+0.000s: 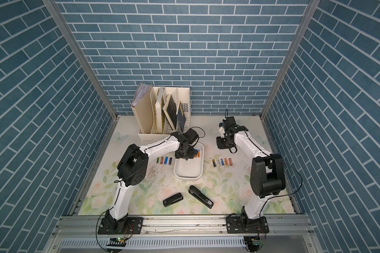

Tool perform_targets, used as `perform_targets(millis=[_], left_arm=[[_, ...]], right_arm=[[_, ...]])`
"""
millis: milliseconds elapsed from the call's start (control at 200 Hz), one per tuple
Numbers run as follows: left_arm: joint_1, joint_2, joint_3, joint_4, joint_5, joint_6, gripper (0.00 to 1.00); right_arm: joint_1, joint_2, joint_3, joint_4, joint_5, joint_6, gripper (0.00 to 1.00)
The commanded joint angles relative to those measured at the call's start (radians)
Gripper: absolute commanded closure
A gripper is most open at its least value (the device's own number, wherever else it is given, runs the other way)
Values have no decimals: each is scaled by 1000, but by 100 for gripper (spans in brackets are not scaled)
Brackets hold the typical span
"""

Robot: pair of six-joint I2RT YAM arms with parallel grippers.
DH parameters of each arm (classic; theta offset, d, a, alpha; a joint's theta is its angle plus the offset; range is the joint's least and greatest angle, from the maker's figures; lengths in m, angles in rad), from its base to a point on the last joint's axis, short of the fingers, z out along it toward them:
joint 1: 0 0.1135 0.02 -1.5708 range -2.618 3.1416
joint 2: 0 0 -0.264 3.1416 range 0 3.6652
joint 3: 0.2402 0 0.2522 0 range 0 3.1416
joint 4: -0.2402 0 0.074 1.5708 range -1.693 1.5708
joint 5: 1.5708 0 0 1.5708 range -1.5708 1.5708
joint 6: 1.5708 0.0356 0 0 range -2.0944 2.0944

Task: Take the batteries out of the storage box
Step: Pick up the battery from the storage box.

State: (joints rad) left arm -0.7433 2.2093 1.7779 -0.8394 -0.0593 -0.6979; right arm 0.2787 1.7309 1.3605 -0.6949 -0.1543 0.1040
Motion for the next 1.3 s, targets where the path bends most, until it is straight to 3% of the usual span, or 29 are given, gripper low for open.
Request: perform_targets(millis=[0, 505, 1295], left_arm=[[-4, 34, 59, -45, -2, -14, 37], [-2, 77, 92, -61, 5, -3, 61], [-4, 96, 89, -106, -37, 62, 74]], right_arm=[[-6, 4, -4, 9, -28, -24, 73], [-18, 7, -1, 7, -38, -36, 73], [-18, 2, 8, -14, -15, -29, 73]])
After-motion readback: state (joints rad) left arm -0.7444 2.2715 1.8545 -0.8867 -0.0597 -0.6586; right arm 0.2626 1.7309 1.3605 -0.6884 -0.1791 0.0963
